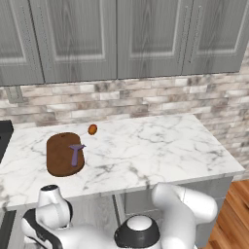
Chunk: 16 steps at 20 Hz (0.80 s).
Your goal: Open the drawer on the left and place the cutting tools on the cutting board.
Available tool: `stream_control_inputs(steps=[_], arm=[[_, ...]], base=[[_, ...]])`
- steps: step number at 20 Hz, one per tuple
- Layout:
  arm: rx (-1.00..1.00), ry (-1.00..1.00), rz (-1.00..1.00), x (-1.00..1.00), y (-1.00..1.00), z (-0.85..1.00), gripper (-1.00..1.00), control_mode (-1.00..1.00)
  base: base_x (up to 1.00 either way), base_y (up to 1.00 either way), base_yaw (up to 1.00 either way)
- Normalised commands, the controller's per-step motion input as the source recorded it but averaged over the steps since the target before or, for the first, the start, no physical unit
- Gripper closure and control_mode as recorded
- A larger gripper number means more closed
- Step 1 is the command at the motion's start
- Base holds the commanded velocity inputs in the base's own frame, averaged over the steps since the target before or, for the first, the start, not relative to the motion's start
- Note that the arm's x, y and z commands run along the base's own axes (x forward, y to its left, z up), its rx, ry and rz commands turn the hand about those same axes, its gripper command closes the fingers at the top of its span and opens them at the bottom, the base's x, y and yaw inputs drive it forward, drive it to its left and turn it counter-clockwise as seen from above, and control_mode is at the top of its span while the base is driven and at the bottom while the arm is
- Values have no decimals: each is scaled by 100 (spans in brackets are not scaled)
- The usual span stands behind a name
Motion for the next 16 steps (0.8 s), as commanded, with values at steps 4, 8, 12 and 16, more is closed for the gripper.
stream_control_inputs(steps=[4,8,12,16], arm=[[-6,0,0,0,28,-23,-100,-100],[-5,0,0,-1,32,-24,-100,-100],[-1,0,0,-16,23,-18,-100,-100],[0,0,0,-28,0,-17,-100,-100]], base=[[0,0,0],[0,0,0],[0,0,0],[0,0,0]])
